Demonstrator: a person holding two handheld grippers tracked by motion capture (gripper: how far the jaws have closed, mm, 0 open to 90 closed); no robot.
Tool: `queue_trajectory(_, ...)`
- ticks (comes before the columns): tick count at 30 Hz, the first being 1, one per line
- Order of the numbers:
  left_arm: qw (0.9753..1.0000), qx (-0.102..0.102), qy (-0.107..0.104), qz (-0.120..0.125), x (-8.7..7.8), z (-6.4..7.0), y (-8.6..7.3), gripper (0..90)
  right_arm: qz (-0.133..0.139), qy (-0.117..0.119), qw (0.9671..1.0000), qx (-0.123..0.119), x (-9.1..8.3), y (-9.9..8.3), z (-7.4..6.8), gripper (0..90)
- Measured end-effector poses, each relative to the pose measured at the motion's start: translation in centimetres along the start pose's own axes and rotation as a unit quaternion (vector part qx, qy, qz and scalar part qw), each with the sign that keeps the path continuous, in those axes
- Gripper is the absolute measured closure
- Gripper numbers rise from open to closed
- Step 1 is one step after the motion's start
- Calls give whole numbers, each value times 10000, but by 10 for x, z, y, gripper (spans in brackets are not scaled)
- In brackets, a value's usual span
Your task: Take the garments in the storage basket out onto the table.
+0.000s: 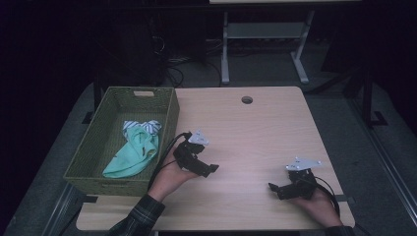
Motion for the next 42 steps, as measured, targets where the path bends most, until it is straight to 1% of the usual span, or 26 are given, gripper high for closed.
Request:
queue_trajectory(2, 10000, 47, 29, 20, -2, -1, 3, 139, -1, 1, 10000, 1, 0, 0, 0, 18)
queue_trajectory(4, 10000, 22, 48, 46, -4, -2, 5, 139, 1, 0, 10000, -2, 0, 0, 0, 18)
queue_trajectory(5, 10000, 49, 58, 57, -5, -4, 5, 139, 2, -1, 10000, -2, 0, 0, 0, 18)
queue_trajectory(7, 9999, 36, 62, 71, -6, -6, 6, 139, 1, 0, 10000, -3, 0, 0, 0, 18)
queue_trajectory(9, 9999, -23, 54, 84, -7, -7, 6, 139, 2, 0, 10000, -2, 0, 0, 0, 18)
queue_trajectory(10, 10000, 11, 62, 78, -9, -7, 7, 139, 4, -1, 10000, -3, 0, 0, 0, 18)
queue_trajectory(16, 9998, 34, 83, 189, -16, -11, 12, 139, 4, 1, 10000, -1, 0, 0, 0, 18)
queue_trajectory(18, 9997, 22, 53, 218, -18, -11, 13, 140, 4, 6, 10000, 0, 0, 0, 0, 18)
queue_trajectory(20, 9997, 78, 29, 233, -19, -12, 13, 142, 6, 11, 10000, 5, 0, 0, 0, 18)
queue_trajectory(22, 9997, 29, 12, 243, -20, -12, 14, 142, 5, 10, 10000, 6, 0, 0, 0, 18)
queue_trajectory(25, 9996, 56, 25, 283, -23, -15, 16, 142, 8, 15, 10000, 7, 0, 0, 0, 18)
queue_trajectory(26, 9996, 28, 7, 295, -23, -14, 16, 142, 13, 19, 10000, 17, 0, 0, 1, 18)
queue_trajectory(27, 9995, 95, 30, 295, -24, -16, 17, 142, 26, 34, 10000, 20, 0, 0, 1, 18)
queue_trajectory(28, 9995, 72, 29, 301, -24, -16, 18, 142, 26, 34, 10000, 20, 0, 0, 1, 18)
queue_trajectory(29, 9996, 107, 41, 273, -25, -17, 18, 142, 24, 35, 10000, 8, -1, 0, 1, 18)
queue_trajectory(31, 9996, 65, 45, 287, -26, -19, 18, 142, 24, 35, 10000, 9, -1, 0, 1, 18)
queue_trajectory(34, 9995, 93, 91, 286, -30, -21, 18, 142, 17, 23, 10000, 1, 0, 0, 0, 18)
queue_trajectory(37, 9992, 79, 138, 355, -34, -24, 18, 142, 16, 22, 10000, -11, -1, 0, 1, 18)
queue_trajectory(38, 9992, 111, 151, 362, -35, -25, 18, 142, 17, 23, 10000, -7, -1, 0, 1, 18)
queue_trajectory(40, 9993, 64, 158, 347, -37, -25, 17, 142, -1, 15, 10000, -14, -1, 0, 0, 18)
queue_trajectory(42, 9991, 91, 174, 367, -39, -26, 17, 142, -2, 7, 10000, -13, 0, 0, 0, 18)
Point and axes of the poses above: each handheld gripper's, and its own axes: x roughly forward along the jaws, y roughly out of its top, z roughly to its right, the point moved 5 cm from there along x, roughly forward along the jaws, and after that the axes turned 2 degrees about z, right-handed, at the moved point
